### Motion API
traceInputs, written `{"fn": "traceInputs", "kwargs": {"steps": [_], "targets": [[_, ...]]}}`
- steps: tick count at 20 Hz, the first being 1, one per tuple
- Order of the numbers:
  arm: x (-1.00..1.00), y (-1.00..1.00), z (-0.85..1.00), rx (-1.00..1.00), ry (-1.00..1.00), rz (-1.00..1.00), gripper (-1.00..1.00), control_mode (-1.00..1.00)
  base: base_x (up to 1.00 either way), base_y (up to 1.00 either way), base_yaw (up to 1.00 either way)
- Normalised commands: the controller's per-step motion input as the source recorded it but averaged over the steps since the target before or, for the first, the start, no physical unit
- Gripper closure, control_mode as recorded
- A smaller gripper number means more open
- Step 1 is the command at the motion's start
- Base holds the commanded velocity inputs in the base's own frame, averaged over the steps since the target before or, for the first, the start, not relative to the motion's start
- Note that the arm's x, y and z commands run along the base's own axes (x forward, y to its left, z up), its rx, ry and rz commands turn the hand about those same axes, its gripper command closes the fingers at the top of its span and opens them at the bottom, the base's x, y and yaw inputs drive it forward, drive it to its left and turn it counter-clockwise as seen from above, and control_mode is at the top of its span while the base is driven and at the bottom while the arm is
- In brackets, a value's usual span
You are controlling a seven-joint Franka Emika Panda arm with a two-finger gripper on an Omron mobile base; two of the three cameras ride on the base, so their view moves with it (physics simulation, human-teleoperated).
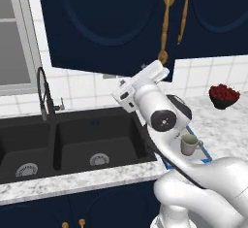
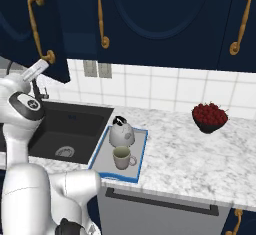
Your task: Pick the kettle from the counter and place it on the tray. Then pick the mug from the cabinet and place it on the tray. Then close the cabinet doors.
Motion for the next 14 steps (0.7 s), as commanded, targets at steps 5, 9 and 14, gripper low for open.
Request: {"fn": "traceInputs", "kwargs": {"steps": [5,9,14], "targets": [[1.0,-0.44,0.29,0.26,0.07,0.12,-1.0,-1.0,0.0,0.0,0.0],[1.0,-0.43,0.25,0.24,0.1,0.11,-1.0,-1.0,0.0,0.0,0.0],[1.0,-0.36,0.22,0.25,0.12,0.11,-1.0,-1.0,0.0,0.0,0.0]]}}
